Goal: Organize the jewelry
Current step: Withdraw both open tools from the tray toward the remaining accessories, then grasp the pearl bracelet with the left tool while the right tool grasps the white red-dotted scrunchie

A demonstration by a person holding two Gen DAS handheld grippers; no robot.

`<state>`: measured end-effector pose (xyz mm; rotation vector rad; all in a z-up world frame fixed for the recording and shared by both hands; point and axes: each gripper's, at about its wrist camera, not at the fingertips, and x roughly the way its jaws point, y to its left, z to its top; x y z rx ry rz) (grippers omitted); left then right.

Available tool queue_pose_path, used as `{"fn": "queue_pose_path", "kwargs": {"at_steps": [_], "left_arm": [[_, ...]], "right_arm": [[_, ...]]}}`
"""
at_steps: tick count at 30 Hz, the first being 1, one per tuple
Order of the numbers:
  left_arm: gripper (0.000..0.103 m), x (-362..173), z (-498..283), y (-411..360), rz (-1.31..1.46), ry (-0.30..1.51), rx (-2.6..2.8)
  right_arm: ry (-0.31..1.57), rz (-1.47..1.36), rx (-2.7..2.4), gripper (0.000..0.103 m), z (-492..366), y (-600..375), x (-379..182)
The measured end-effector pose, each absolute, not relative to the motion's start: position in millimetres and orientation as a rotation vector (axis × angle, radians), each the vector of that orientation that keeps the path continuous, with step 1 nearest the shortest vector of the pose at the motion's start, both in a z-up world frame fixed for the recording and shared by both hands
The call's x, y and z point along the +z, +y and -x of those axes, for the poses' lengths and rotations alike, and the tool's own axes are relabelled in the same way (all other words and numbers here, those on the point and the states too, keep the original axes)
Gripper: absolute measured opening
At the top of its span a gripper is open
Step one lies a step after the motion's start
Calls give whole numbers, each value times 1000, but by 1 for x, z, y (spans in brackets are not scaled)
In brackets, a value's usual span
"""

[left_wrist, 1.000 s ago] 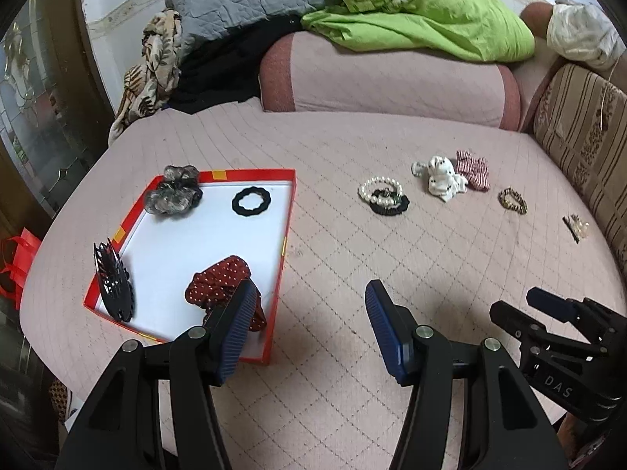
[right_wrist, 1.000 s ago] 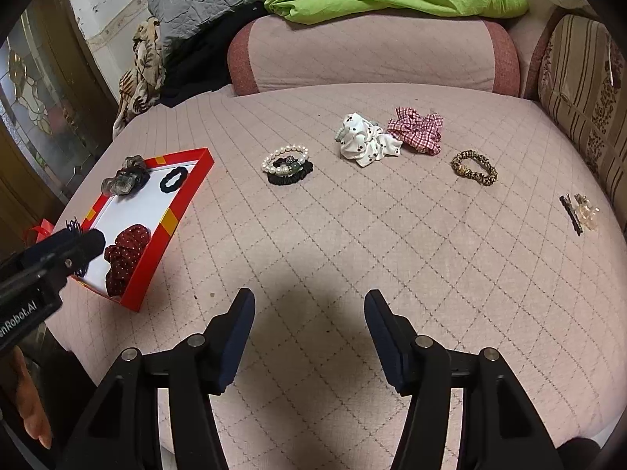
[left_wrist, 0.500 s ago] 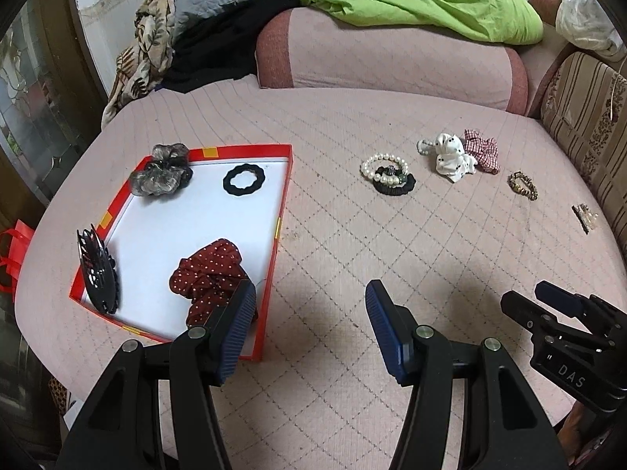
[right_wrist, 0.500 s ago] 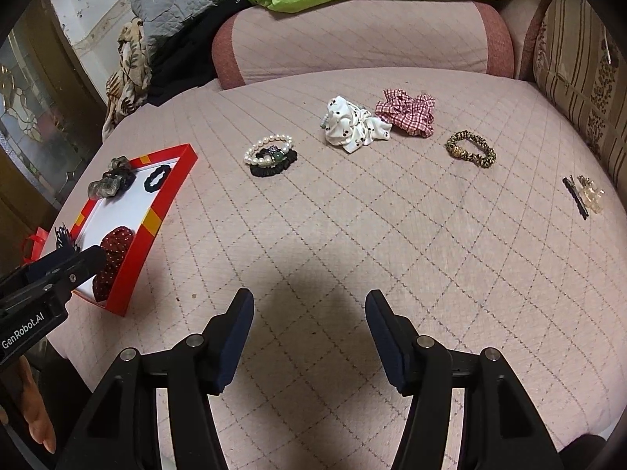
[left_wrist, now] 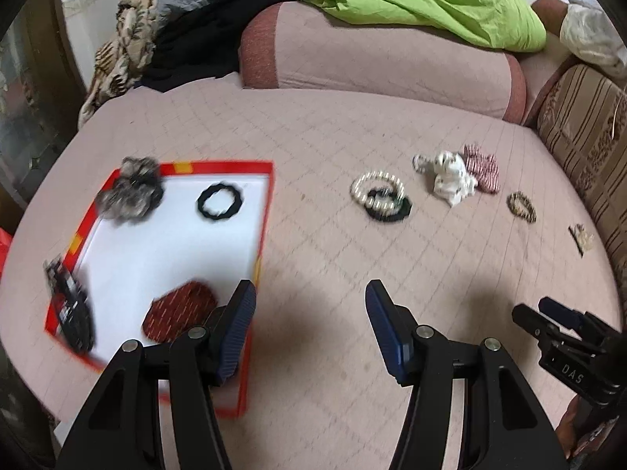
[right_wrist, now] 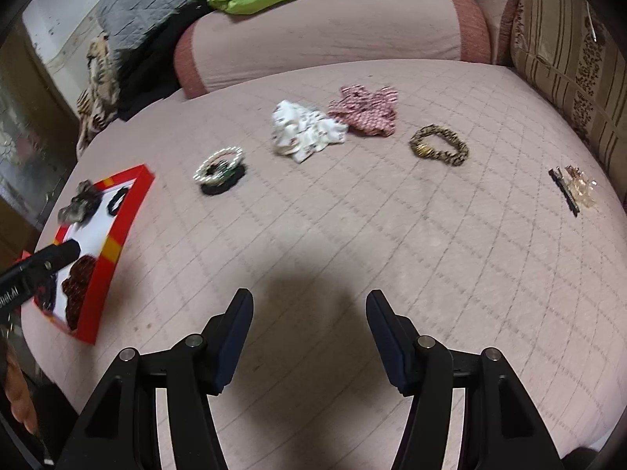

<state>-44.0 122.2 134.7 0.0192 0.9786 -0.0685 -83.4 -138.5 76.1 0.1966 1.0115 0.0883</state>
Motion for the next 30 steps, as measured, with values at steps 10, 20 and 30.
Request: {"fn": "queue_pose_path", "kwargs": {"at_steps": [10, 20, 30], "left_arm": [[56, 101, -55, 97, 47, 1037, -193], [39, 46, -132, 85, 137, 1146, -243], [38, 33, -129, 62, -25, 1071, -230]], "right_arm": [[958, -234, 115, 64, 21, -161, 82], [927, -181, 158, 65, -58, -132, 80], [964, -128, 123, 36, -89, -117, 55]]}}
